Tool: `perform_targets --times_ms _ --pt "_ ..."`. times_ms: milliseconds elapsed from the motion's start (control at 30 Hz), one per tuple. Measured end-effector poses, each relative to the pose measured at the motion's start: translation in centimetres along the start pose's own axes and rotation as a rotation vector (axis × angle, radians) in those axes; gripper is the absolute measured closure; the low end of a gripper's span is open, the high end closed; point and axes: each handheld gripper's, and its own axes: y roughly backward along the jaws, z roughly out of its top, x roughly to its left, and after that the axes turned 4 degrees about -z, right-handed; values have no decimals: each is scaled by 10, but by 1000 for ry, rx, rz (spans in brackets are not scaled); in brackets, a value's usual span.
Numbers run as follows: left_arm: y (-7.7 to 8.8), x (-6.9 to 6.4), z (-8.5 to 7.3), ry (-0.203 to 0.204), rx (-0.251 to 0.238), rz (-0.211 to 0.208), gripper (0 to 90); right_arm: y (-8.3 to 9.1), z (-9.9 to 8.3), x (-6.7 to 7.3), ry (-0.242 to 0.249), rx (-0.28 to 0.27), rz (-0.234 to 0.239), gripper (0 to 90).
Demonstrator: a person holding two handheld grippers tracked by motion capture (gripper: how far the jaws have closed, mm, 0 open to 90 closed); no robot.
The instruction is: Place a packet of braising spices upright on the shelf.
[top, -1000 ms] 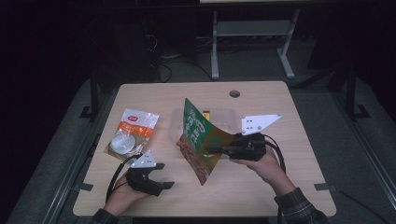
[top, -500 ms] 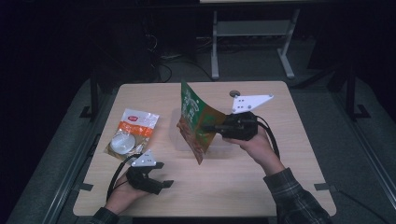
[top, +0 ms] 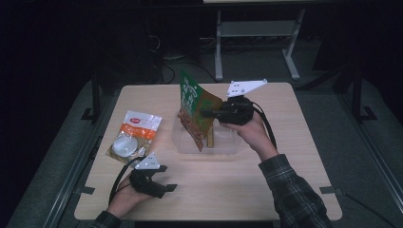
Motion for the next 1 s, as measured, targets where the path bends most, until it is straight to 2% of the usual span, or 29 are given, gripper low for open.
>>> perform_targets --times_ms 433,1000 --pt "-1 1 0 -8 14 -1 183 -16 -5 -22 -27 34 -42 900" --pt "-3 -1 0 -5 31 -8 181 -34 -16 -31 -31 86 -62 900"
